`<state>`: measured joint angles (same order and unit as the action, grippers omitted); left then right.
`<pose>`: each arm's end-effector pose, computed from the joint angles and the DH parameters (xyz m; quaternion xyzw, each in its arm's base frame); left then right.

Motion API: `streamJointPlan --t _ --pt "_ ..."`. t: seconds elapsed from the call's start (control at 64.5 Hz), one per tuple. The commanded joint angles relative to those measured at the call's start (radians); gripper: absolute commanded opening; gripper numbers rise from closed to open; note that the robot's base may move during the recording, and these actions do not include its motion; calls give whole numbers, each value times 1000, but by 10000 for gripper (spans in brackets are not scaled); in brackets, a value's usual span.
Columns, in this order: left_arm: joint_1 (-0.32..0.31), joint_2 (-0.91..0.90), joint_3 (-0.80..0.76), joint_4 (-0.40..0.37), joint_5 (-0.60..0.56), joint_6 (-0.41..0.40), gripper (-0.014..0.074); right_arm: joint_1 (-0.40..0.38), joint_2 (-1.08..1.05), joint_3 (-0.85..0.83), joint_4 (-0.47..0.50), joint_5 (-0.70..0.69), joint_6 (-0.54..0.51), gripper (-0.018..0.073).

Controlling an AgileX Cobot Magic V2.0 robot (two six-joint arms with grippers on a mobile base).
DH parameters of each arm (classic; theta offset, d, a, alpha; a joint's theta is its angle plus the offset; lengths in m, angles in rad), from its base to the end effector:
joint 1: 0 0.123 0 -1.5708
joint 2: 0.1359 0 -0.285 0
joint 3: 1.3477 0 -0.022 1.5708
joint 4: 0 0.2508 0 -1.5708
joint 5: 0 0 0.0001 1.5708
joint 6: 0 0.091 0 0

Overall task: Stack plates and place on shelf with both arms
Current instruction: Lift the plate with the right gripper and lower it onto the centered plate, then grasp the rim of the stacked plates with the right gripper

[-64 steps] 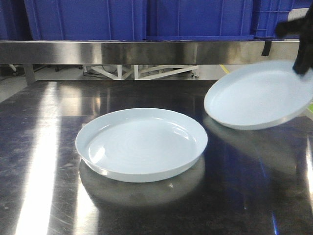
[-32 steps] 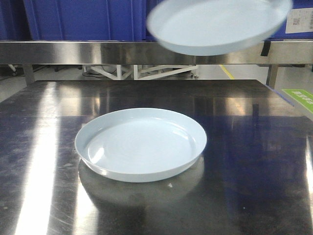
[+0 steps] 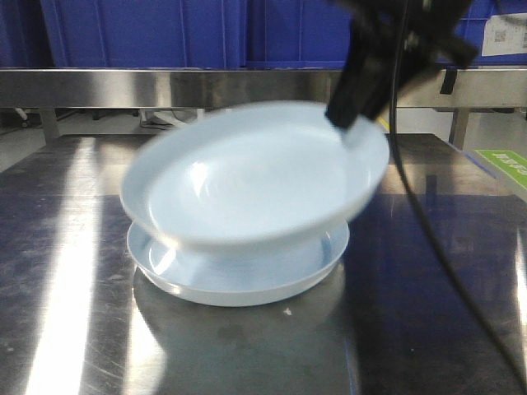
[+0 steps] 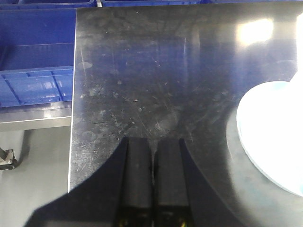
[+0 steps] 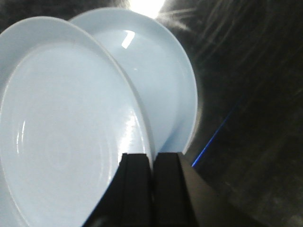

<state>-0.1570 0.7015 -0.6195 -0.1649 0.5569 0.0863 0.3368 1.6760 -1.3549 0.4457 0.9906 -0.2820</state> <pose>0.1344 -0.0293 0.3109 0.0661 0.8684 -0.0892 0.4833 0.3191 0.1465 0.2846 -0.2092 0.9417 0.2075 0.1624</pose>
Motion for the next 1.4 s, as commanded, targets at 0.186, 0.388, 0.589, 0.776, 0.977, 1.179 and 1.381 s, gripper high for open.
streamJointPlan --t 0.186,0.388,0.589,0.776,0.977,1.179,1.381 --pt "2 -3 -29 -16 -71 -8 90 1 -3 -9 35 -105 -19 56" --pt "2 -3 -29 -16 -73 -8 90 1 13 -9 43 -116 -19 56" --pt "2 -3 -29 -16 -73 -8 90 1 47 -9 81 -117 -19 59" --pt "2 -3 -29 -16 -71 -8 90 1 48 -9 81 -119 -19 192" --pt "2 -3 -29 -16 -71 -8 90 1 44 -10 81 -119 -22 454" --pt "2 -3 -29 -16 -69 -8 90 0 3 -10 81 -119 -29 456" --pt "2 -3 -29 -16 -69 -8 90 -6 -88 -1 71 -114 -27 454"
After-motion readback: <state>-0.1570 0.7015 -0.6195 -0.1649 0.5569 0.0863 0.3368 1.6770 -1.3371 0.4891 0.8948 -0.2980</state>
